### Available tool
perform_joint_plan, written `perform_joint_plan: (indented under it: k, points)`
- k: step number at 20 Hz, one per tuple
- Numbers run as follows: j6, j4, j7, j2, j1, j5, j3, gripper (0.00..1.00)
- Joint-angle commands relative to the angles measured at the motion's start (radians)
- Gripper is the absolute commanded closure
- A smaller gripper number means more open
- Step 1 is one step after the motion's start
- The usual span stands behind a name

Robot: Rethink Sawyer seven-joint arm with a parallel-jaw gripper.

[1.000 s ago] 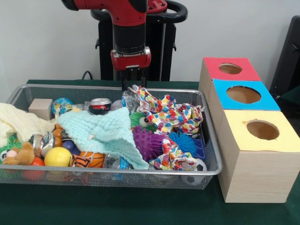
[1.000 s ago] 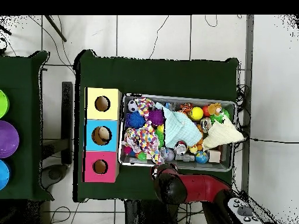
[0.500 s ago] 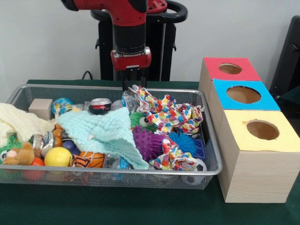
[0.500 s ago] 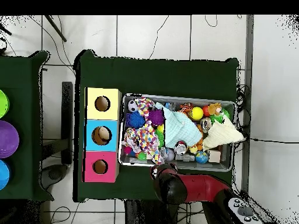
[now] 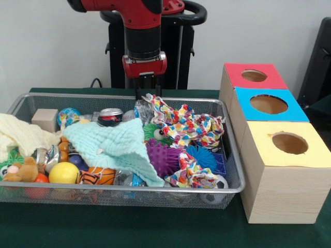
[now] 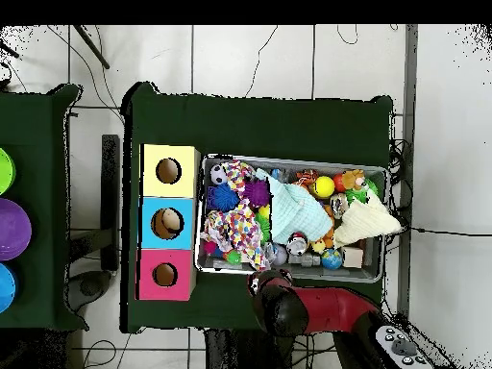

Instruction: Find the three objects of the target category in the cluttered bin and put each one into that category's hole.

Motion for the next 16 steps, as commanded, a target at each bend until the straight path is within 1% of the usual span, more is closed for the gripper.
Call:
perform_joint_plan:
  k: [1, 13, 14, 16]
  points:
    - [-0.155, -0.261, 0.070, 0.252, -0.016, -0.048, 0.093, 1.00]
    - [-0.152, -0.263, 0.071, 0.252, -0.014, -0.045, 0.092, 1.00]
    - [-0.144, -0.261, 0.070, 0.249, -0.014, -0.043, 0.093, 1.00]
    - [-0.114, -0.240, 0.076, 0.212, -0.003, -0.029, 0.086, 1.00]
